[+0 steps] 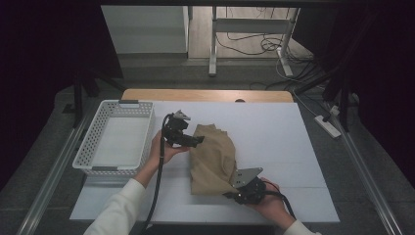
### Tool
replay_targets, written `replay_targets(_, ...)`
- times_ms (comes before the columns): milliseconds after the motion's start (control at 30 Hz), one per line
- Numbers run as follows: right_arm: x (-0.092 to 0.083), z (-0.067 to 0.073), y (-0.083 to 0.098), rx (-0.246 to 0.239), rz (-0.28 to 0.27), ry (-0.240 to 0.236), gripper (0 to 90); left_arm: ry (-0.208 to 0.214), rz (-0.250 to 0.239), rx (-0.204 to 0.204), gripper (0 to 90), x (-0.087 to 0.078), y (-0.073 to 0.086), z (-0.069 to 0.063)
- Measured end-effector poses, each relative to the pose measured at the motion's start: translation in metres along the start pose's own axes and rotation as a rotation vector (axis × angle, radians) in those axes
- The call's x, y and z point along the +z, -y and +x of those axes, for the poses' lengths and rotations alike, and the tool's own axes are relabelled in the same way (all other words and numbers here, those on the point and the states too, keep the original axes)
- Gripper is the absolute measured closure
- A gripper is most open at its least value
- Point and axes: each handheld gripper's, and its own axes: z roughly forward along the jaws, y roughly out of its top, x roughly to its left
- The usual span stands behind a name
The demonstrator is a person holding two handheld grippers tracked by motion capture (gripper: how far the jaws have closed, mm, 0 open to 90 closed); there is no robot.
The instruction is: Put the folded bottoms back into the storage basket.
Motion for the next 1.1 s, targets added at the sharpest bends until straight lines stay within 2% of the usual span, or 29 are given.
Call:
replay_targets(200, 0.001, 0.0, 0.0, 0.001, 0.0, -0.002, 76.7, 0.008, 0.008, 0.003, 11.4, 0.009, -0.003, 0.003)
replay_targets(500, 0.001, 0.0, 0.0, 0.0, 0.006, -0.002, 76.6, 0.021, 0.048, 0.001, 11.4, 0.026, -0.003, 0.007)
replay_targets(667, 0.002, 0.0, 0.001, 0.003, 0.005, -0.007, 76.6, 0.03, 0.07, -0.013, 10.9, 0.036, -0.001, 0.009)
replay_targets(833, 0.002, -0.001, 0.001, 0.002, 0.006, -0.01, 76.6, 0.03, 0.076, -0.01, 10.5, 0.04, 0.0, 0.01)
replay_targets(1100, 0.003, -0.001, 0.001, 0.002, 0.008, -0.011, 76.6, 0.063, 0.119, -0.006, 9.3, 0.053, 0.002, 0.01)
